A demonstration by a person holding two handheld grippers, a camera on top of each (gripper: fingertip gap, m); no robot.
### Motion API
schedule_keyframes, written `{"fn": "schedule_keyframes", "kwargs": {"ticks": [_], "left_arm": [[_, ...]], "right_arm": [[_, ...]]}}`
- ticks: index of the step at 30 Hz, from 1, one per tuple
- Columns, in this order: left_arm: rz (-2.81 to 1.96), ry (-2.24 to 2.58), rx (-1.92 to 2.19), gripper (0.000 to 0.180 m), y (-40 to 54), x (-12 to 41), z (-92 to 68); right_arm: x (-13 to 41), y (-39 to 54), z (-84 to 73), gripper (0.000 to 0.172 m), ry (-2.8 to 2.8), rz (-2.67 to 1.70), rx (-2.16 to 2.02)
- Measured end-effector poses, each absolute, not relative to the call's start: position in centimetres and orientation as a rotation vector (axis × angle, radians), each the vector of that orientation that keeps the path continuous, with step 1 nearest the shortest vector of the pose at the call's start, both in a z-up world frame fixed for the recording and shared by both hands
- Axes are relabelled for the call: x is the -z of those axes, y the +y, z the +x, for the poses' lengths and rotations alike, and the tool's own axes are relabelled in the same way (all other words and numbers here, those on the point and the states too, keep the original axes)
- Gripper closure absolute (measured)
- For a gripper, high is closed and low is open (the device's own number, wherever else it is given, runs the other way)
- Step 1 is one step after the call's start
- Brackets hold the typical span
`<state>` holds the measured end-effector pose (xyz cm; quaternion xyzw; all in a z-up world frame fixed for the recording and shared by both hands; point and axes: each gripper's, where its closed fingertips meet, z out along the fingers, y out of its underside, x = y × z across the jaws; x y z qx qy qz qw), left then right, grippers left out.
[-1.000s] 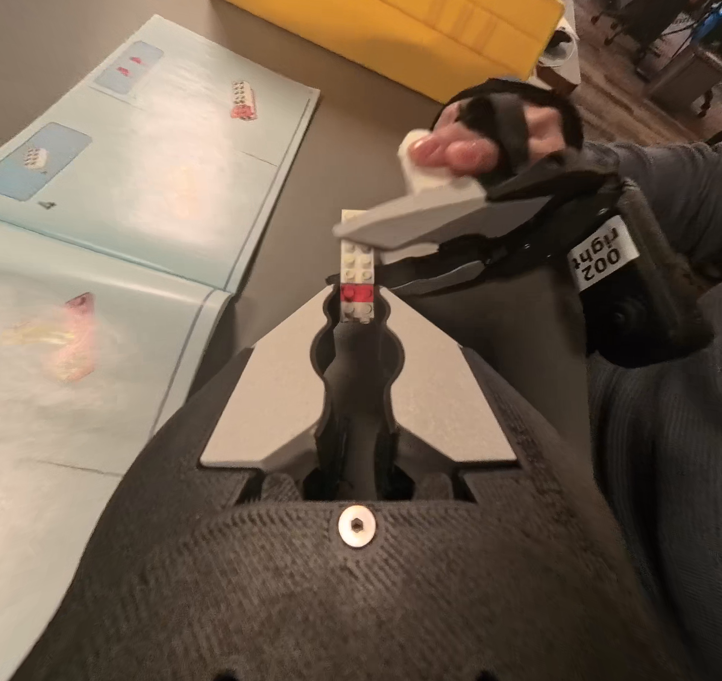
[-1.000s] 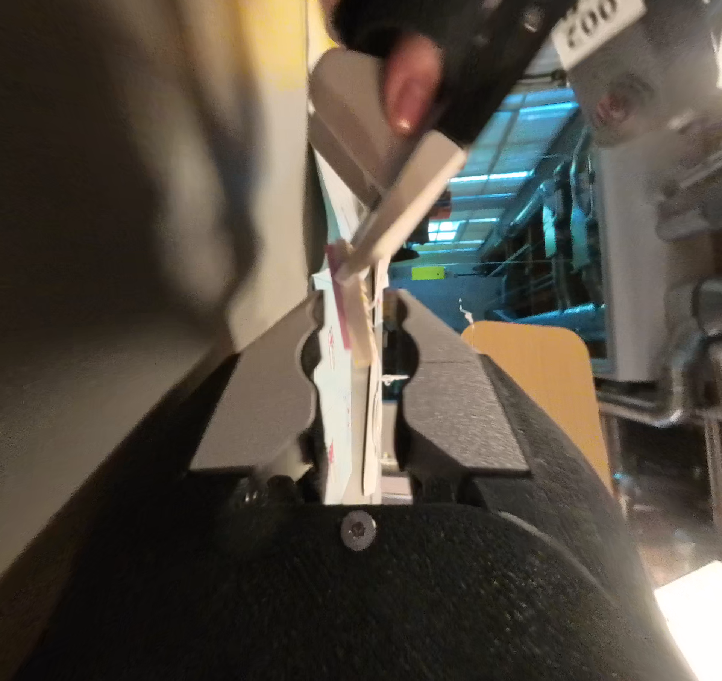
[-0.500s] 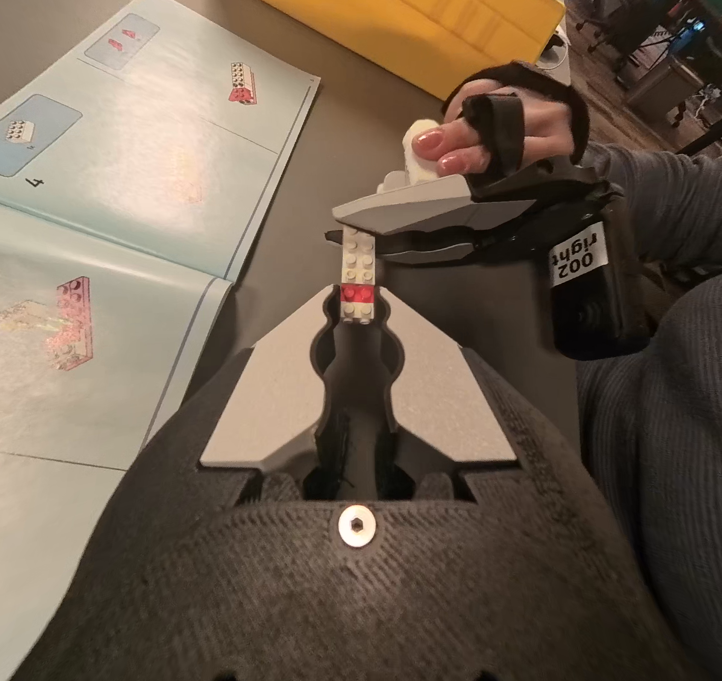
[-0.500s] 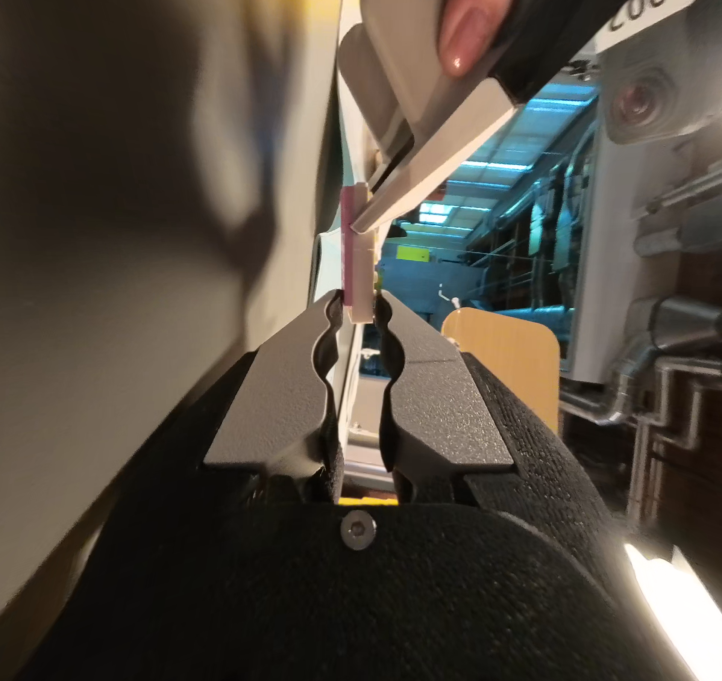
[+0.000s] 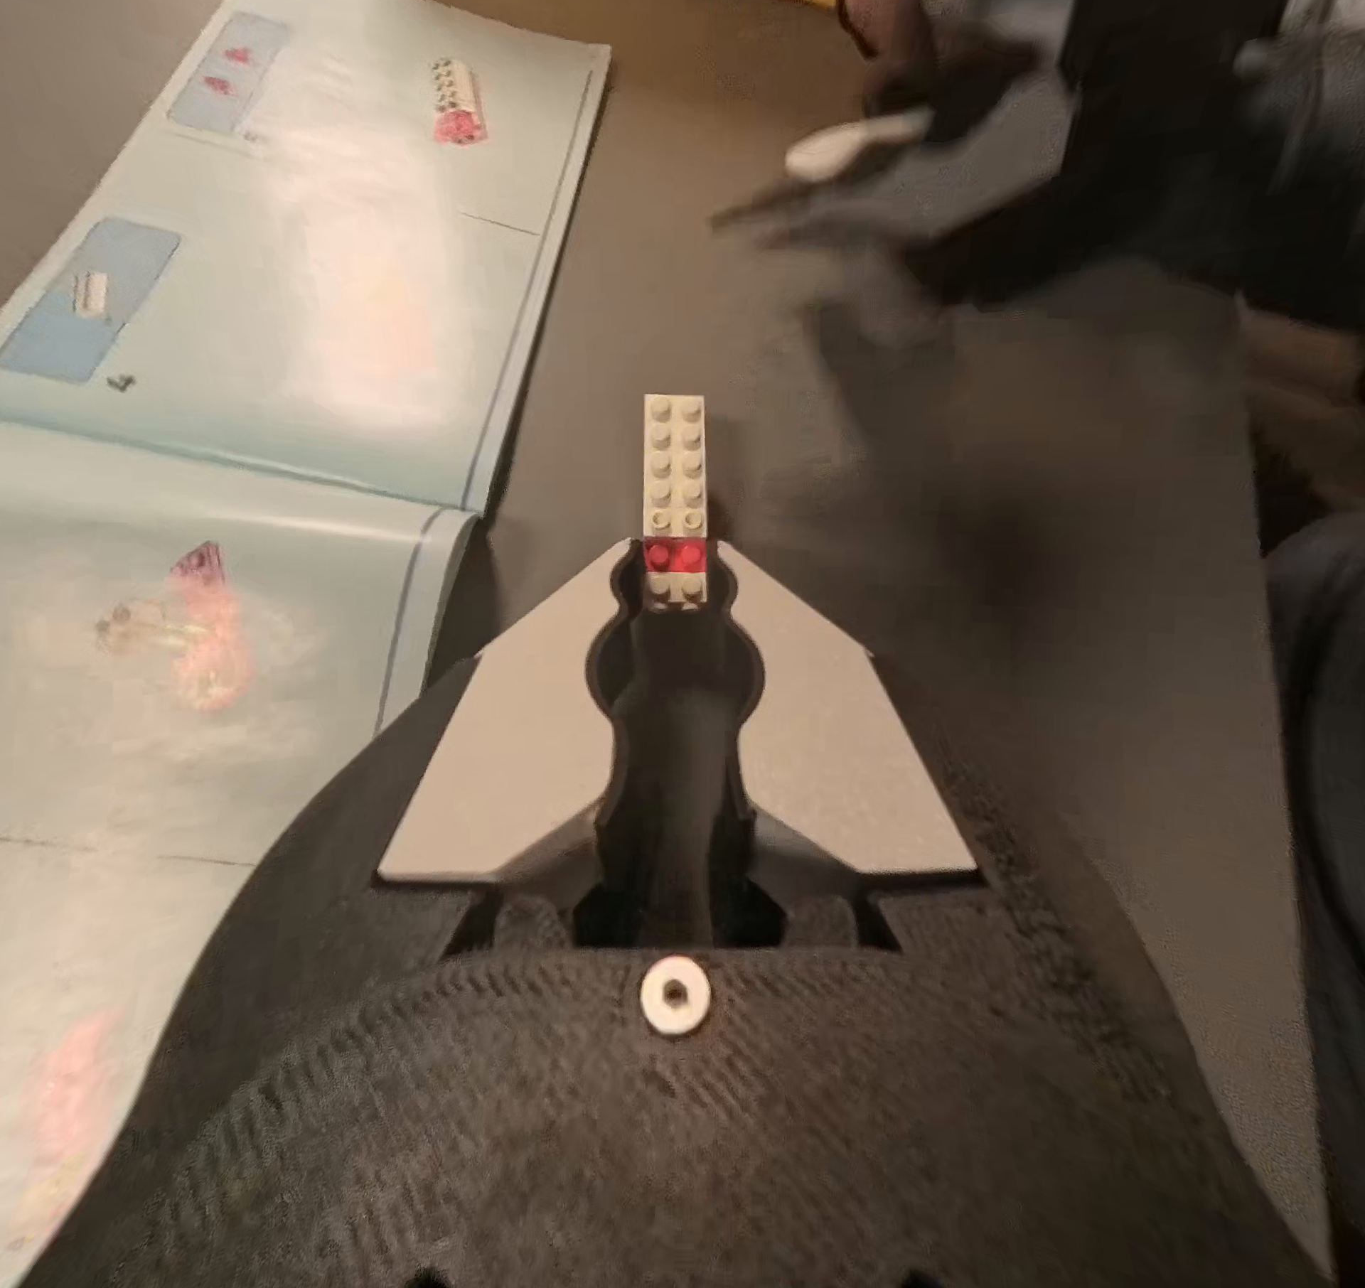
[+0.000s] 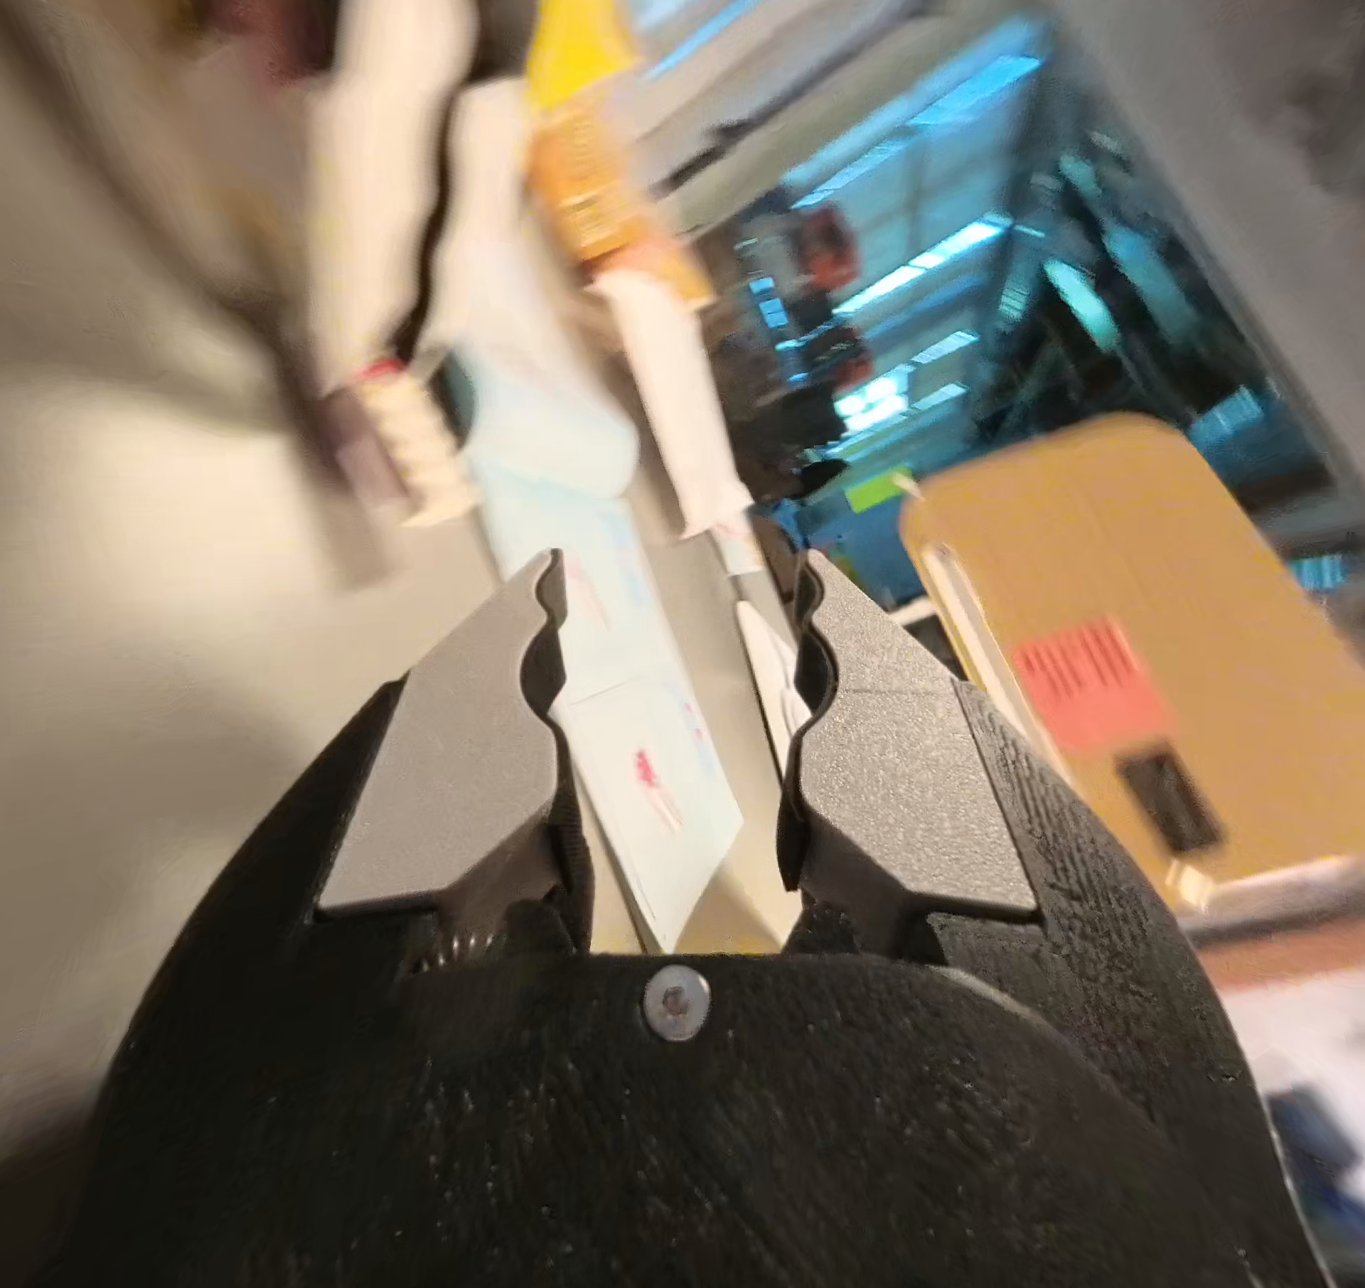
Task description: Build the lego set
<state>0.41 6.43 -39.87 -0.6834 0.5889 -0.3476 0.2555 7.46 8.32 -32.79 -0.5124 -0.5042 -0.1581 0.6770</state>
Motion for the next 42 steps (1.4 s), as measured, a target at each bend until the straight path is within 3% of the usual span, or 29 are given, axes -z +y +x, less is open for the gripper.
{"fn": "schedule_keyframes", "kwargs": {"ticks": [3, 13, 19, 22, 25, 28, 35, 42], "left_arm": [[-1.763, 1.705, 0.884, 0.165, 5.3, 40.3, 0.8], [-1.796, 1.716, 0.884, 0.161, 4.9, 40.7, 0.9], [-1.721, 1.633, 0.937, 0.103, 5.0, 39.0, 1.7], [-1.58, 1.43, 0.883, 0.099, 7.3, 35.7, 1.9], [-1.447, 1.166, 0.827, 0.113, 10.0, 31.8, 0.6], [-1.386, 0.987, 0.749, 0.142, 12.2, 29.8, -1.4], [-1.363, 0.946, 0.666, 0.177, 13.1, 29.6, -2.3], [-1.369, 0.96, 0.624, 0.18, 13.2, 29.9, -2.2]], "right_arm": [[30.5, 8.6, 9.7, 0.112, -0.937, -1.164, 0.204], [31.5, 9.2, 10.1, 0.126, -1.004, -1.163, 0.327], [31.3, 9.6, 11.1, 0.133, -0.964, -1.197, 0.344], [31.1, 9.7, 11.5, 0.141, -0.953, -1.189, 0.388], [31.3, 10.0, 11.8, 0.152, -0.953, -1.19, 0.442], [31.5, 10.6, 12.9, 0.172, -0.943, -1.198, 0.565], [32.2, 11.3, 13.6, 0.172, -0.961, -1.222, 0.669], [32.1, 11.3, 13.8, 0.172, -0.947, -1.228, 0.662]]}}
